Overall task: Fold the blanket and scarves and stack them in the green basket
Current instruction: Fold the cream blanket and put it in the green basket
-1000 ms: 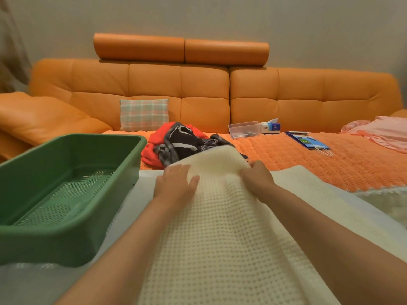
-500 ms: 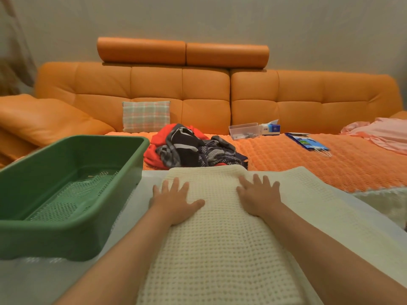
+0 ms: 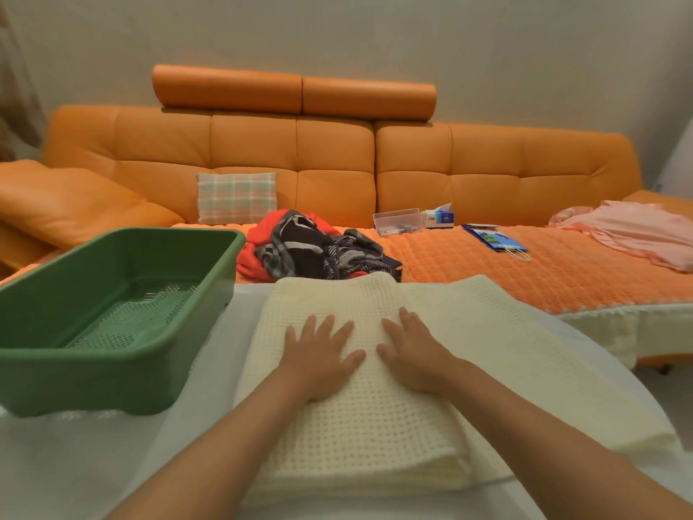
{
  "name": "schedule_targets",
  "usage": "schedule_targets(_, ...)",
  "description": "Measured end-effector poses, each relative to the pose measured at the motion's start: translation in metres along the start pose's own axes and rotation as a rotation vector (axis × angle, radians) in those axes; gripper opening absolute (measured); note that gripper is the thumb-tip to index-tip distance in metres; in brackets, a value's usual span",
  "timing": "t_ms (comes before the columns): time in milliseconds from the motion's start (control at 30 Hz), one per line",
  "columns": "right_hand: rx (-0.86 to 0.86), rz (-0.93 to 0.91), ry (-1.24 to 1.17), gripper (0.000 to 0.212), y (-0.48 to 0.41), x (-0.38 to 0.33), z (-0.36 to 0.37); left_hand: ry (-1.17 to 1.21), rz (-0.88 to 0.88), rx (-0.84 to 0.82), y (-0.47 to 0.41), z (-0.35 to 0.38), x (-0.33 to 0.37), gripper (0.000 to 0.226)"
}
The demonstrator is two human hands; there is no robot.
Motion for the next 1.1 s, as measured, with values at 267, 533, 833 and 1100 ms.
schedule_targets(267,-0.062,-0.038,-0.192,0.072,0.033,-0.031,0.011,-0.109,-0.065,-0.038,0.026,-0.019,-0.054,0.072)
schedule_targets(533,0.15,-0.031,-0.274,0.057,0.038,-0.005,-0.027,-0.124,-0.013,0.056,0.028,-0.043,-0.024,0.061)
schedule_targets(833,0.227,0.239,0.119,0.049,0.062,0.146,-0.077,0.113,0.286,0.192,0.01,-0.039,0.125,0.055)
schedule_targets(1100,0.154,0.349,-0.126,0.062,0.074,0.174,-0.081,0.162,0.184,-0.071,-0.008,-0.001,0.169,0.06)
Point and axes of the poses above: each hand's wrist, its own y-axis away from the middle knuckle, its own z-axis out of the palm, x = y × z, the point moved 4 cm from there along -y, towards the middle knuckle, and after that the axes turned 15 degrees about x, right-handed, at the moved point
